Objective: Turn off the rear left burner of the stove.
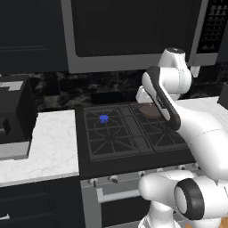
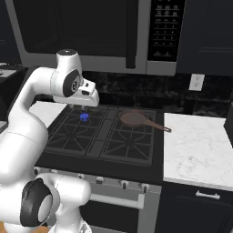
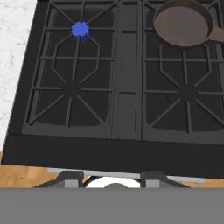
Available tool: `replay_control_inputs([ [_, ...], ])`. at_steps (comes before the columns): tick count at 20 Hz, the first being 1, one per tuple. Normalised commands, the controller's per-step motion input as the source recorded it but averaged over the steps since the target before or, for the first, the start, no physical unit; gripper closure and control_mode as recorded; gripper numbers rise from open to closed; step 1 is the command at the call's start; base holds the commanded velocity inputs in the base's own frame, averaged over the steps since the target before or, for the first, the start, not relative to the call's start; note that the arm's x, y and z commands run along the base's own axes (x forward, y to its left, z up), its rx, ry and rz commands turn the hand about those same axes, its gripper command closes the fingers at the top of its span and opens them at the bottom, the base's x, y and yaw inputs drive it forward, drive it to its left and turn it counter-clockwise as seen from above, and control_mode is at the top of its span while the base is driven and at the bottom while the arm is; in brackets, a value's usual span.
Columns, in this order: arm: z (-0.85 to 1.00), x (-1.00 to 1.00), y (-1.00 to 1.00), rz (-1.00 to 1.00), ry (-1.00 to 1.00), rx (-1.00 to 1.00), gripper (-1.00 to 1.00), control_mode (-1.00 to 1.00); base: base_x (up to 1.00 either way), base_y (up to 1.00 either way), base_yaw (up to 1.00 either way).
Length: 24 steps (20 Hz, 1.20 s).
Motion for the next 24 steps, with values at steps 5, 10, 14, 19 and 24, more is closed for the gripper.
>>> replay_control_inputs([
  [5,0.00,-0.31,0.00,0.00,-0.03,0.00,-1.00,-1.00,0.00,0.00,0.00],
  [10,0.00,-0.16,0.00,0.00,-0.01,0.00,-1.00,-1.00,0.00,0.00,0.00],
  [14,0.00,-0.03,0.00,0.00,-0.06,0.00,-1.00,-1.00,0.00,0.00,0.00],
  [19,0.00,0.00,0.00,0.00,0.00,0.00,-1.00,-1.00,0.00,0.00,0.00],
  [24,0.00,0.00,0.00,0.00,0.00,0.00,-1.00,-1.00,0.00,0.00,0.00],
])
